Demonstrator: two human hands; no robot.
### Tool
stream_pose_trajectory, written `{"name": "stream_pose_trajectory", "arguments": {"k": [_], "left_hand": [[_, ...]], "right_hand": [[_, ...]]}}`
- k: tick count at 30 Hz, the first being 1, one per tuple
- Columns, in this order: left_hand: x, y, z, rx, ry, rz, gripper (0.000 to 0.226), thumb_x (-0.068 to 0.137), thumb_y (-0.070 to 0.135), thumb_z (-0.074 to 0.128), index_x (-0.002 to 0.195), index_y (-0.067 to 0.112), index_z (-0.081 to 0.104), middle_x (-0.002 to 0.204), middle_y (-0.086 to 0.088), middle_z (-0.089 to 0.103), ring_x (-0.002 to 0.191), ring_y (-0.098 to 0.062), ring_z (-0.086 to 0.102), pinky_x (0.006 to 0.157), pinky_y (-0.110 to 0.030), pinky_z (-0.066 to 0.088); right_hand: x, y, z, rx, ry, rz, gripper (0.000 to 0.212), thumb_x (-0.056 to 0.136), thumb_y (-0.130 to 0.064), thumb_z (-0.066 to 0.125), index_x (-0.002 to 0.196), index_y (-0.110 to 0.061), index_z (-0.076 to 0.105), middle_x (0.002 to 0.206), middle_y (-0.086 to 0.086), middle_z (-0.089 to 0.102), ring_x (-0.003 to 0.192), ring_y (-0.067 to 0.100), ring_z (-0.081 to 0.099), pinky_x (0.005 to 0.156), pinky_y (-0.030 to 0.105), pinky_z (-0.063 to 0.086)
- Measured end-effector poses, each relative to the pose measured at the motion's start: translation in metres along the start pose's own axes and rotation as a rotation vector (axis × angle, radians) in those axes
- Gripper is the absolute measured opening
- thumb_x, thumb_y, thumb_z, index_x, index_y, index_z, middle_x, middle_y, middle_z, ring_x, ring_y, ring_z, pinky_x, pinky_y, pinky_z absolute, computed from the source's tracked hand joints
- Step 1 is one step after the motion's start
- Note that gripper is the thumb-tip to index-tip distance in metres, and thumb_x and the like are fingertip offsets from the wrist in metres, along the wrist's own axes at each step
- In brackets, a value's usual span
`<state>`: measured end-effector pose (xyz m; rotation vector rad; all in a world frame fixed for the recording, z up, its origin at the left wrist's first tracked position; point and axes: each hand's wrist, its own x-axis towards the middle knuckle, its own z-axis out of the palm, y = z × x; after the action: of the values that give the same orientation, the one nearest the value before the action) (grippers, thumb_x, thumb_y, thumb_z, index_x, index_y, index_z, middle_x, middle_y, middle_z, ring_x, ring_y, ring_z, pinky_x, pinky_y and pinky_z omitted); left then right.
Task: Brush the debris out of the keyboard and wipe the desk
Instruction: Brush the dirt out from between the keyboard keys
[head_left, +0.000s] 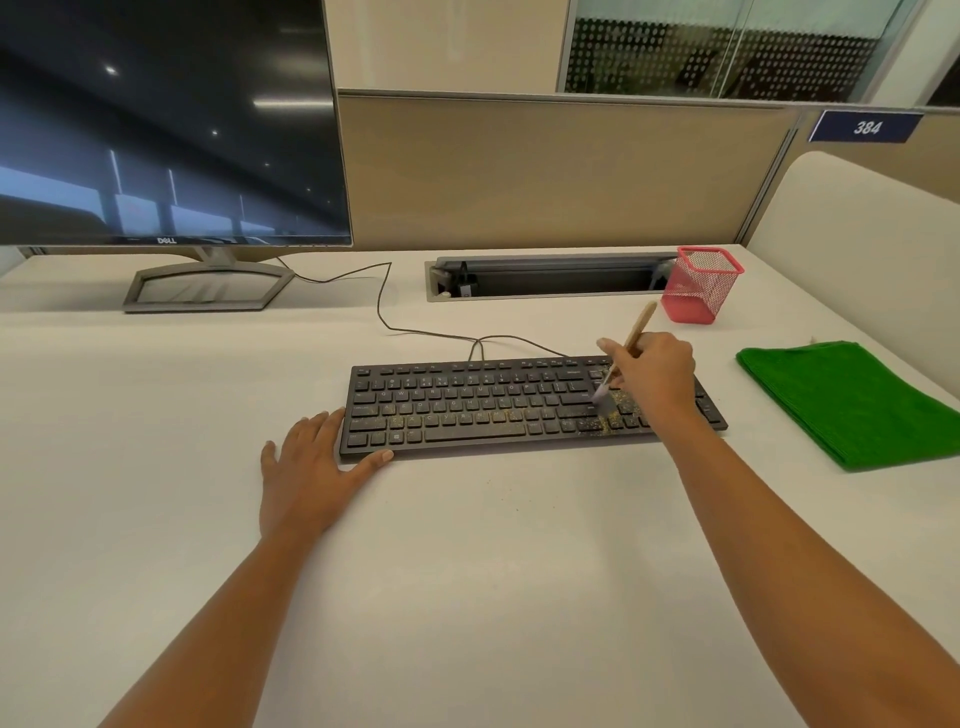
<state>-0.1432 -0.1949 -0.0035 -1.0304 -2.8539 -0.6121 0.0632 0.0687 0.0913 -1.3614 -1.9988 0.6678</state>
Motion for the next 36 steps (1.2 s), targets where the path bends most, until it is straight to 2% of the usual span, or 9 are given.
{"name": "stream_pose_trajectory", "arguments": {"k": [5,8,12,16,19,22,26,32,36], "left_hand": [[0.0,0.0,-0.001,0.004,0.003,0.002,0.089,0.071,0.078,0.03,0.143,0.027,0.035,0.147,0.003,0.038,0.14,-0.016,0.024,0.115,-0.048,0.013],[-0.001,0.002,-0.002,-0.004,0.008,0.005,0.082,0.076,0.075,0.037,0.143,0.027,0.035,0.147,0.003,0.039,0.14,-0.016,0.025,0.115,-0.048,0.013],[-0.001,0.001,-0.002,-0.004,0.006,0.006,0.085,0.076,0.081,0.036,0.142,0.027,0.036,0.146,0.004,0.039,0.139,-0.015,0.025,0.114,-0.047,0.012],[-0.001,0.001,-0.001,-0.013,0.016,0.009,0.079,0.08,0.076,0.041,0.142,0.027,0.035,0.146,0.003,0.039,0.139,-0.016,0.025,0.115,-0.048,0.013],[-0.001,0.001,-0.001,-0.014,0.022,0.009,0.076,0.081,0.071,0.044,0.143,0.027,0.035,0.146,0.003,0.039,0.139,-0.015,0.025,0.115,-0.047,0.012],[0.0,0.0,0.0,-0.011,0.015,0.004,0.083,0.077,0.079,0.037,0.142,0.027,0.036,0.147,0.003,0.039,0.14,-0.016,0.024,0.115,-0.047,0.012],[-0.001,0.001,0.0,-0.019,0.025,0.013,0.083,0.077,0.08,0.037,0.141,0.027,0.037,0.146,0.003,0.04,0.139,-0.016,0.026,0.114,-0.048,0.013],[-0.001,0.001,-0.001,-0.016,0.008,0.001,0.099,0.063,0.087,0.02,0.142,0.029,0.035,0.147,0.004,0.038,0.14,-0.015,0.024,0.115,-0.047,0.011],[-0.002,0.003,-0.003,-0.033,0.017,0.001,0.079,0.08,0.076,0.043,0.142,0.027,0.036,0.146,0.003,0.039,0.14,-0.015,0.024,0.115,-0.048,0.011]], "right_hand": [[-0.016,-0.006,0.012,0.055,-0.089,-0.054,0.033,0.086,-0.032,0.064,0.088,0.001,0.068,0.07,0.007,0.064,0.047,0.003,0.055,0.045,0.004,0.042],[-0.021,-0.008,0.027,0.125,-0.139,-0.074,0.03,0.083,-0.031,0.067,0.08,-0.002,0.067,0.072,0.012,0.07,0.038,0.0,0.057,0.047,0.008,0.05],[-0.021,-0.013,0.029,0.276,-0.18,0.003,0.029,0.083,-0.03,0.068,0.084,-0.001,0.068,0.08,0.017,0.072,0.061,0.019,0.07,0.066,0.03,0.06],[-0.01,-0.011,0.019,0.256,-0.082,-0.006,0.028,0.084,-0.034,0.066,0.079,-0.006,0.066,0.074,0.012,0.07,0.043,0.001,0.06,0.056,0.016,0.054],[-0.009,-0.007,0.015,0.101,0.0,-0.051,0.036,0.085,-0.038,0.064,0.086,-0.002,0.07,0.075,0.012,0.071,0.055,0.011,0.064,0.058,0.016,0.048],[-0.017,-0.008,0.02,0.05,-0.077,-0.095,0.035,0.086,-0.038,0.062,0.084,-0.003,0.069,0.069,0.007,0.069,0.056,0.012,0.063,0.053,0.012,0.044],[-0.024,-0.011,0.036,0.178,-0.188,-0.105,0.034,0.083,-0.035,0.067,0.081,-0.002,0.069,0.075,0.014,0.072,0.064,0.022,0.07,0.068,0.035,0.059],[-0.012,-0.013,0.024,0.243,-0.095,-0.066,0.031,0.087,-0.029,0.063,0.092,0.002,0.069,0.083,0.018,0.071,0.071,0.025,0.071,0.074,0.036,0.058],[-0.012,-0.008,0.023,0.148,-0.083,-0.106,0.032,0.089,-0.027,0.061,0.092,0.003,0.069,0.083,0.018,0.071,0.075,0.027,0.069,0.076,0.035,0.057]]}}
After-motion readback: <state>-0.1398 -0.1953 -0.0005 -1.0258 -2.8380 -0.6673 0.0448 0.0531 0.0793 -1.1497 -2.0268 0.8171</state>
